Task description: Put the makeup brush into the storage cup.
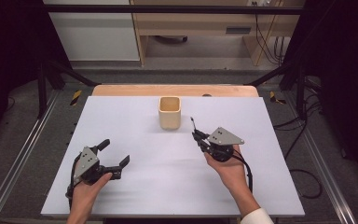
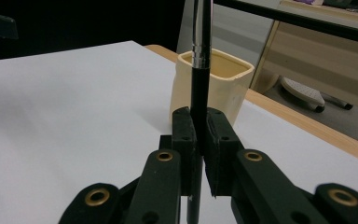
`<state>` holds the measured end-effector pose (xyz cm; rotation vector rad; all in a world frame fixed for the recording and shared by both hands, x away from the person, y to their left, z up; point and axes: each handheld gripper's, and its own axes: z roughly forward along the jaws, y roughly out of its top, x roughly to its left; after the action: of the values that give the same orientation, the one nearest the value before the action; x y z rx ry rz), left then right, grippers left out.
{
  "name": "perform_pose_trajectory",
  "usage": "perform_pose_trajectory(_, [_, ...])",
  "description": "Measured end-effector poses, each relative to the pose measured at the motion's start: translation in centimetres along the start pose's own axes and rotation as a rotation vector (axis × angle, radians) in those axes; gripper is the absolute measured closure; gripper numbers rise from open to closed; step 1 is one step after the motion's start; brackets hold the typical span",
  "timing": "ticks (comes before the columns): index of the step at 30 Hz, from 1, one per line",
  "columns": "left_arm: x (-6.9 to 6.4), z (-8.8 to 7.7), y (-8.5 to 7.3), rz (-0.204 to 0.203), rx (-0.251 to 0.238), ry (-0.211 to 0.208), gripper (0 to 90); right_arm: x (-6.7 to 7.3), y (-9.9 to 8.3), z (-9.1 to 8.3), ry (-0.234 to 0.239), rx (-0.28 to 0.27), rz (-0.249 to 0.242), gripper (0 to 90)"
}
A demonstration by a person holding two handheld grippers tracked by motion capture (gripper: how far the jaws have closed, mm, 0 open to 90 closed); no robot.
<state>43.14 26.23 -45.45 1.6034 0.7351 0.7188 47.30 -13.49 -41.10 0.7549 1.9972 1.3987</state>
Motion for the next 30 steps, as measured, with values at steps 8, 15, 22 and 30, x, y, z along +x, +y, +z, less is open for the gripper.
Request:
perform_pose_trajectory(8, [0.1, -0.3, 0.2, 0.001, -0.024, 0.001, 2.9, -0.5, 0.3, -0.1, -0.005, -0.010, 0.032, 83.4])
perform_pose_trajectory(15, [0.6, -0.7, 0.3, -0.017, -0.047, 0.006, 2.8, -0.6, 1.0, 0.0, -0.001, -0.023, 0.056, 83.4])
perform_pose_trajectory(22, [0.9, -1.0, 0.3, -0.037, -0.061, 0.012, 2.6, -0.8, 1.9, 0.6, -0.002, -0.019, 0.048, 83.4])
perform_pose_trajectory(30, [0.9, -1.0, 0.3, -0.044, -0.067, 0.002, 2.6, -0.9, 3.2, 1.5, -0.001, -0.027, 0.060, 83.4])
